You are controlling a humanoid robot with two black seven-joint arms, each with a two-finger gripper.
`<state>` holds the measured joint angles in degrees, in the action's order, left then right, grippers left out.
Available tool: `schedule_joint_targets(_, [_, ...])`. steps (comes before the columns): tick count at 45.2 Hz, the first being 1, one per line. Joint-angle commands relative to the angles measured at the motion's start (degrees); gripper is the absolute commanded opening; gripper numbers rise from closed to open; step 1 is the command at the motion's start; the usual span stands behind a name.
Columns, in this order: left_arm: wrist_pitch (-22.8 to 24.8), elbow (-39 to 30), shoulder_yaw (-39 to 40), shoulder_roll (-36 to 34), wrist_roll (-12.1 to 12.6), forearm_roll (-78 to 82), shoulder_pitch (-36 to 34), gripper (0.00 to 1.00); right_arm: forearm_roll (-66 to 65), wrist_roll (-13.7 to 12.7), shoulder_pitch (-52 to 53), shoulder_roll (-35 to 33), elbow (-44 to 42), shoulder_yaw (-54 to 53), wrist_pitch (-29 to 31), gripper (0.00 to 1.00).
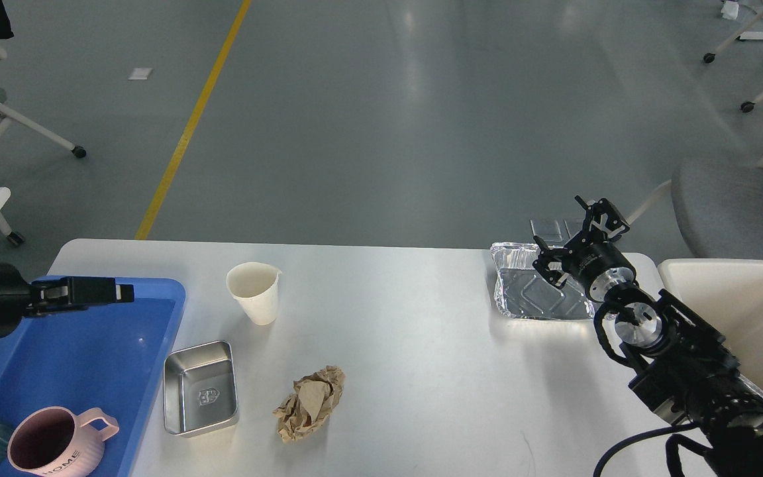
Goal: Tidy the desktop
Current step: 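Reach the left gripper to the small steel tray and grasp it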
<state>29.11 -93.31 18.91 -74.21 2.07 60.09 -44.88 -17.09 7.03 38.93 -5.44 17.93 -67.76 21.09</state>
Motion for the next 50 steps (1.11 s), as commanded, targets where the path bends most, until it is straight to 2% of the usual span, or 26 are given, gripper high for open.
schedule_joint_targets(1, [-5.02,0.50,-4.40,3.19,0.30,0.11,2.43,0.80,0.04,0.00,0.00,-0.01,0.00,0.00,0.00,1.00])
schedule_joint_targets(7, [-11.26,1.64,-6.95,6.62,1.10,0.11,6.73,0.80,-0.04,0.00,0.00,-0.01,0.00,0.00,0.00,1.00])
schedule_joint_targets(17, [-15.75,4.72,-7.04,11.19,1.45,0.73,10.43,0.80,0.04,0.00,-0.08,-0.09,0.00,0.08,0.09,1.00])
schedule_joint_targets(27, [-16.19,6.47,-8.97,14.26,2.94,0.73,11.13,0.69,0.04,0.00,-0.08,-0.18,-0.09,0.17,0.00,1.00])
schedule_joint_targets(50, [-17.86,11.22,-9.24,16.72,2.77,0.64,13.86,0.65,-0.04,0.00,-0.08,-0.01,-0.09,0.17,0.00,1.00])
